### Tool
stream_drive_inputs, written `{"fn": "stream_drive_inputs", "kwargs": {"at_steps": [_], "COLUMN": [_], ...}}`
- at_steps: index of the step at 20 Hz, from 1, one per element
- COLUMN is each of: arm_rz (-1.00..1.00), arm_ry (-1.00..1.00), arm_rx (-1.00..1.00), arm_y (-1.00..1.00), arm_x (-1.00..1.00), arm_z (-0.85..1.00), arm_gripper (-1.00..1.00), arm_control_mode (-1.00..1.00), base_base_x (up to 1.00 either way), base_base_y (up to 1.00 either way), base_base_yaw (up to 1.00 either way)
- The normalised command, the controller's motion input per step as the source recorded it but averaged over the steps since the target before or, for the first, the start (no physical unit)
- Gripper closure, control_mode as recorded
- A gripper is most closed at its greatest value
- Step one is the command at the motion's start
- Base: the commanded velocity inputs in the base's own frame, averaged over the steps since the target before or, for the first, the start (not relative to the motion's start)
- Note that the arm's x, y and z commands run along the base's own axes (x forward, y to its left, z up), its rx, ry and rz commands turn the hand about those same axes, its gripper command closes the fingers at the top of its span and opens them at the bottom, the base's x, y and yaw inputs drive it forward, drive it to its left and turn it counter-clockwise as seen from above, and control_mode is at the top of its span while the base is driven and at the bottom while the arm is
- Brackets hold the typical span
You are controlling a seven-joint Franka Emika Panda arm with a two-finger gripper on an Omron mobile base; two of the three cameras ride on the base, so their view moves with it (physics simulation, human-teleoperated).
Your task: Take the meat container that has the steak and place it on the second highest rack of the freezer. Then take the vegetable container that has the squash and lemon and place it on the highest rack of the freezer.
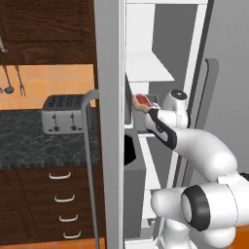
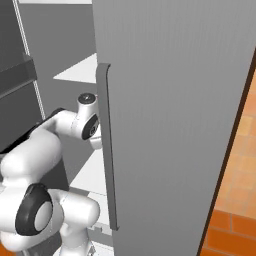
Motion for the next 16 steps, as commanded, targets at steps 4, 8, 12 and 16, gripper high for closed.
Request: {"fn": "stream_drive_inputs", "kwargs": {"at_steps": [4,8,12,16], "arm_rz": [-0.04,-0.02,0.0,0.0], "arm_ry": [0.0,0.0,0.0,0.0], "arm_rx": [0.0,0.0,0.0,0.0], "arm_y": [0.0,0.0,0.0,0.0], "arm_x": [0.47,0.54,0.44,0.34], "arm_z": [-0.03,0.0,-0.27,-0.39], "arm_gripper": [1.0,1.0,1.0,1.0], "arm_control_mode": [-1.0,-1.0,-1.0,-1.0], "base_base_x": [0.0,0.0,0.0,0.0], "base_base_y": [0.0,0.0,0.0,0.0], "base_base_yaw": [0.0,0.0,0.0,0.0]}}
